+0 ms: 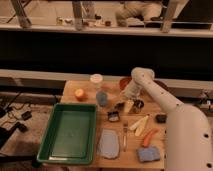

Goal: Place brush in metal cup

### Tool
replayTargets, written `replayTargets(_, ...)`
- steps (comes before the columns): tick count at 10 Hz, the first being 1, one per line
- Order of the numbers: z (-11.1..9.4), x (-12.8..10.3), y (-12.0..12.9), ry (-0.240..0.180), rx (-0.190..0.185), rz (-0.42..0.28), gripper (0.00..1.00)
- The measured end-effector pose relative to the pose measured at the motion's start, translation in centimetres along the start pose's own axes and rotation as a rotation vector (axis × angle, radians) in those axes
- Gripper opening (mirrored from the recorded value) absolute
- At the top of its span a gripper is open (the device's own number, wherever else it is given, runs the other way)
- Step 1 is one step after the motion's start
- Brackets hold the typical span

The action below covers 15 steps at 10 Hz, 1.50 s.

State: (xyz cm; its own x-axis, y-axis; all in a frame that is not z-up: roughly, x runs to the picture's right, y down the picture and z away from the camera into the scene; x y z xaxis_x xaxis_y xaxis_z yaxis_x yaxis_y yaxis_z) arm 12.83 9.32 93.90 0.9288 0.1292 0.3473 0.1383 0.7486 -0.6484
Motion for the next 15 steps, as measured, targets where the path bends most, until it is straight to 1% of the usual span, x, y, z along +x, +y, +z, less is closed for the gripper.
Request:
replayTargets(2,0.13,-0.05,-0.06,-0.005,-0.003,-0.004,0.57)
replayTargets(3,0.18,-0.01,-0.04,-0.006,-0.004,-0.005,0.5)
replayTargets(5,0.1,0.24,0.14,-0.007,-0.005,-0.004,0.33)
replayTargets(7,-0.04,0.25,0.04,-0.009,0.004,-0.004,0.31)
replayTargets(8,-0.13,0.23,0.02,-0.01,0.008,-0.005,0.28)
replayTargets(10,-0.33,0.27,0.1,-0.01,0.014,-0.009,0.07)
replayTargets(11,-0.43,0.23,0.09,-0.008,0.018,-0.014,0.04)
replayTargets(14,-0.52,0.09,0.06,-0.002,0.02,-0.04,0.03)
replayTargets(15,-0.48,0.09,0.05,-0.001,0.02,-0.066,0.03)
